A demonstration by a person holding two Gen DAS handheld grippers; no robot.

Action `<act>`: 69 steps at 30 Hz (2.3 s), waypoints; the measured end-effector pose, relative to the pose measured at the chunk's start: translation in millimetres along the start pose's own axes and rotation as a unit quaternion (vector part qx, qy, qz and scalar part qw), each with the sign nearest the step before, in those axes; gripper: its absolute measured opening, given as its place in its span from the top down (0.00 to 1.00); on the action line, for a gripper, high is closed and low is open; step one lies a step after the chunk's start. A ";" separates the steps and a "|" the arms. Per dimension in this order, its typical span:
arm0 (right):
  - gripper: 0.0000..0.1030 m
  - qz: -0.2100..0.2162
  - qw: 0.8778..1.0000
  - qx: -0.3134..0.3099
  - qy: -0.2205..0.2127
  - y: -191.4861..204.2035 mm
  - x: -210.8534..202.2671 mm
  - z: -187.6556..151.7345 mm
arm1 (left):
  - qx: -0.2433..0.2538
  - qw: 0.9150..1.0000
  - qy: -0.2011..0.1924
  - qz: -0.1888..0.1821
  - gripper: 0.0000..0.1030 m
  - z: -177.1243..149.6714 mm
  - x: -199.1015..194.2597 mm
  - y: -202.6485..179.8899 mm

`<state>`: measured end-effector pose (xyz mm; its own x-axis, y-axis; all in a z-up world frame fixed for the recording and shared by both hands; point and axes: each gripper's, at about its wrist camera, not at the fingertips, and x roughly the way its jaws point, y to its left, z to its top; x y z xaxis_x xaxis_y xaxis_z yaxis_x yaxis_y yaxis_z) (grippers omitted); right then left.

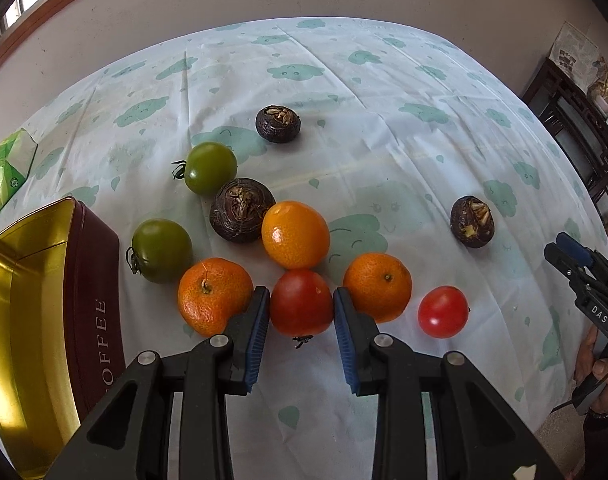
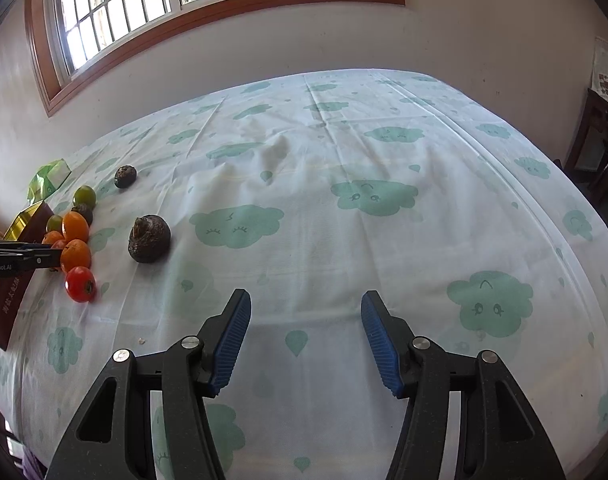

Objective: Organize fruits
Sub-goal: 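Grasp the red tomato with the left gripper and lift it, then carry the red tomato over the gold tray and open the left gripper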

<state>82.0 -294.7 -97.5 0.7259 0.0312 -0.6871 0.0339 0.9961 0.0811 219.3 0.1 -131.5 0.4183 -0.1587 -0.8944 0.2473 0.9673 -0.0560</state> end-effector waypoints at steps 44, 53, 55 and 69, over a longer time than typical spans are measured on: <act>0.43 -0.061 0.998 -0.030 0.012 11.4 6.3 0.9 | -0.086 0.971 -0.082 0.207 0.72 -52.3 -104.4 164.5; 0.43 -0.062 0.998 -0.030 0.012 11.1 6.6 1.6 | -0.077 0.968 -0.059 0.231 0.72 -27.3 -77.6 192.0; 0.43 -0.062 0.998 -0.030 0.012 11.1 6.5 1.6 | -0.079 0.967 -0.055 0.235 0.72 -22.6 -72.7 198.0; 0.43 -0.062 0.998 -0.030 0.013 11.6 6.5 1.9 | -0.074 0.953 -0.062 0.286 0.66 -17.4 -69.4 209.7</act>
<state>88.4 -283.1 -99.7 0.7010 -0.0909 -0.7074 0.0805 0.9956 -0.0482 227.0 217.4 -88.9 0.5504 0.3905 -0.7380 -0.1745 0.9182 0.3557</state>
